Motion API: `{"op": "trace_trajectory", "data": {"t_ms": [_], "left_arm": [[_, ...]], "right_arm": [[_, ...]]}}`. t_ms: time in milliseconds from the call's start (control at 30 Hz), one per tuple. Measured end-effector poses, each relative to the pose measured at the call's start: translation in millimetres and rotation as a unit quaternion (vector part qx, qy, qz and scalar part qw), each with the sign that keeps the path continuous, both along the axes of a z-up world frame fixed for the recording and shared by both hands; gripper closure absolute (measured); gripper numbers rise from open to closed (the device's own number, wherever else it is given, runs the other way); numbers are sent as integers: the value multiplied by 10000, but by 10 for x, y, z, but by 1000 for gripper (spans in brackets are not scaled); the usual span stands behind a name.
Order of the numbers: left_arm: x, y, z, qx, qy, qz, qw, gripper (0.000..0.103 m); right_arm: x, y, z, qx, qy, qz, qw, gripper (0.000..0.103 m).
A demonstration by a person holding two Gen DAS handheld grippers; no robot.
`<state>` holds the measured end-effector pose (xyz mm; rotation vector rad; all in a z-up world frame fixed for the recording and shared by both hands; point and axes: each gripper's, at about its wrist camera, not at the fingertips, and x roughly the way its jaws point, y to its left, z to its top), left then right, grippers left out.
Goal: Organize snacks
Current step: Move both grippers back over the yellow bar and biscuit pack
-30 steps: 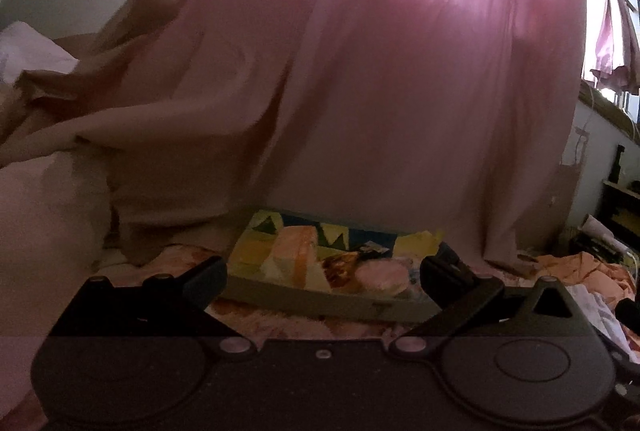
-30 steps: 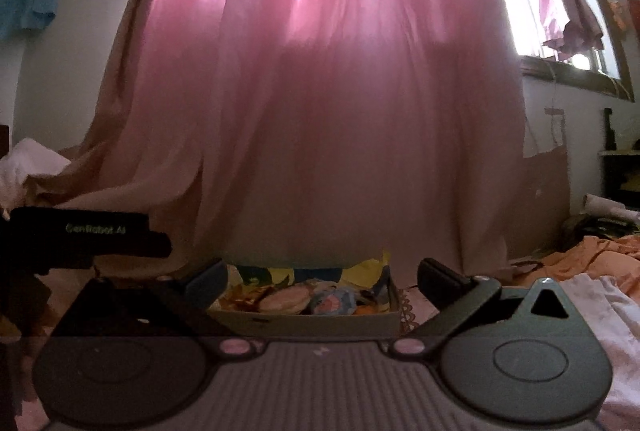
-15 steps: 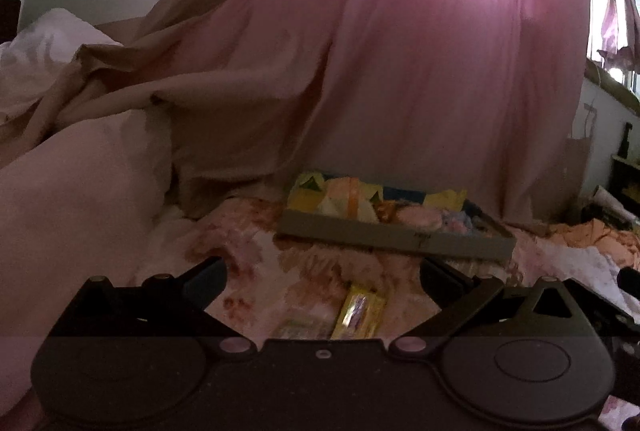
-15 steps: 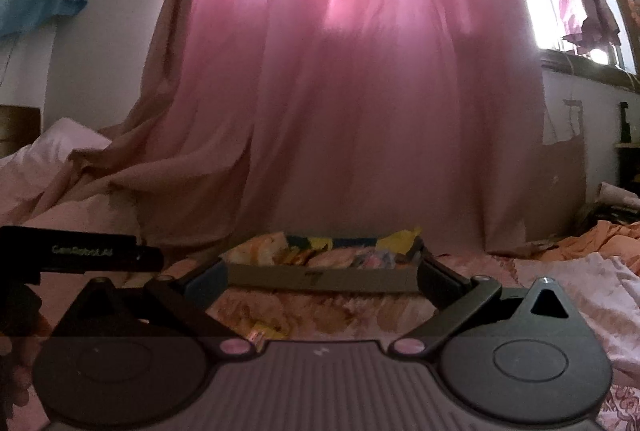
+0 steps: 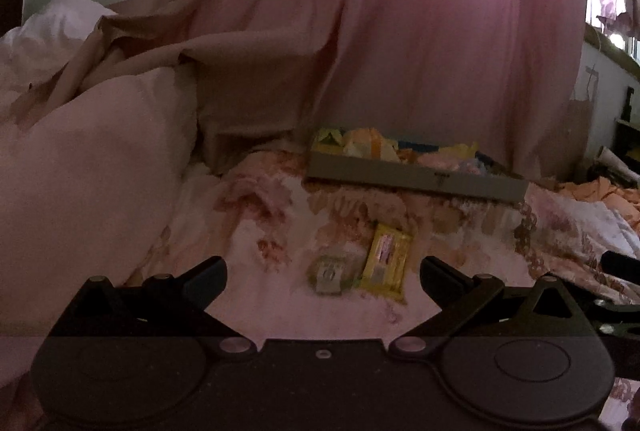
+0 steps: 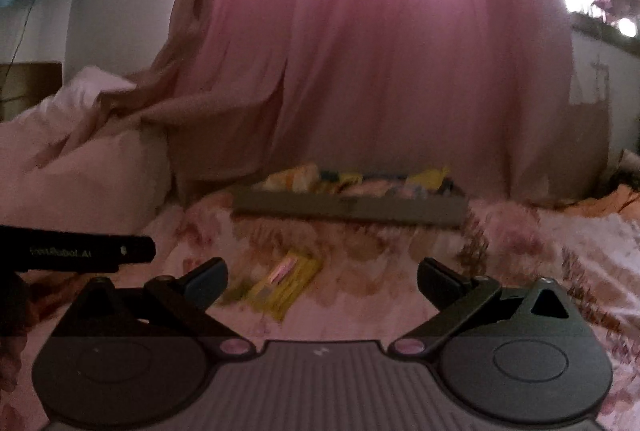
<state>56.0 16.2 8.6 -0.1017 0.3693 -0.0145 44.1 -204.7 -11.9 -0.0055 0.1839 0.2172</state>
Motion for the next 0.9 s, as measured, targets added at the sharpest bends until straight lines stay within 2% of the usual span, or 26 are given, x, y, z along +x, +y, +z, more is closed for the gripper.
{"op": "trace_trajectory", "data": {"t_ms": [333, 533, 900], "left_arm": [[66, 45, -150, 153, 359, -76, 9992, 1], [213, 92, -248, 382, 596, -190, 9973, 1], [577, 156, -424, 502, 838, -342, 9946, 1]], "right_arm": [[41, 123, -121, -129, 414, 223, 9988, 0], [113, 170, -219, -239, 676, 299, 9970, 0], [369, 230, -369, -435, 1148, 216, 9922, 0]]}}
